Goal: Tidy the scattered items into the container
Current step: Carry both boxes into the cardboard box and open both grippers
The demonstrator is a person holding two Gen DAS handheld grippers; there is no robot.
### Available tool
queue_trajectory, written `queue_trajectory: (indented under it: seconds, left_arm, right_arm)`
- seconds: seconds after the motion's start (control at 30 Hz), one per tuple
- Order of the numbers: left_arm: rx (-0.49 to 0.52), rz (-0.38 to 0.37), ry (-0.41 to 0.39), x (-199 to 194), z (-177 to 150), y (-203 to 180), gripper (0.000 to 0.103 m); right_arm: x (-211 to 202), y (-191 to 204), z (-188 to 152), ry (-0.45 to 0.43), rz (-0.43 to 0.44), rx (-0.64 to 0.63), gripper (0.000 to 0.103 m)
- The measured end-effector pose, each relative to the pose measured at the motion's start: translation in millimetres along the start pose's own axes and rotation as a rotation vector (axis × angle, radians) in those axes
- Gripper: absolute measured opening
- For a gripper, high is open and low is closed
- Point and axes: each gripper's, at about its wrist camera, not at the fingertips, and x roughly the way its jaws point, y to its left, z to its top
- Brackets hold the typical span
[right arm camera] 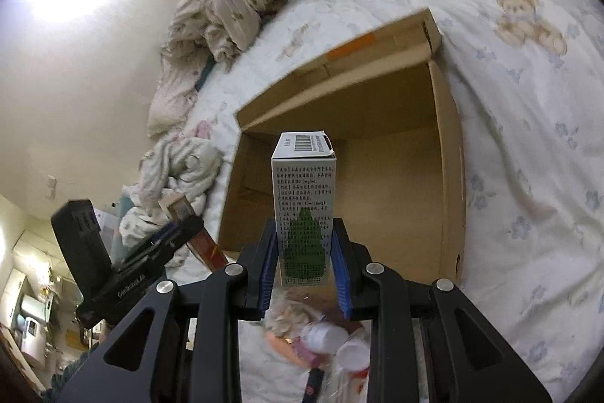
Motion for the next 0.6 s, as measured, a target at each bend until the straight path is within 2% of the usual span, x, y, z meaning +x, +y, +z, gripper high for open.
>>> queue_trajectory:
  seconds: [0.2, 0.33, 0.47, 0.6]
  left_arm:
    - [0.003, 0.057, 0.061, 49, 13, -3, 0.059]
    - [0.017, 0.103, 0.109, 80, 20, -11, 0.059]
    - [0.092, 0.150, 0.162, 109, 22, -24, 0.059]
    - [0.108, 0.173, 0.200, 124, 23, -28, 0.059]
  right_arm:
    - [24, 1, -1, 0.078, -0.089, -0.080, 0.029]
    - [44, 6, 1, 0.119, -0.111, -0.130, 0.030]
    - [56, 5, -3, 0.160, -0.129, -0.136, 0.030]
    - [61, 0, -3, 0.177, -0.145, -0.126, 0.030]
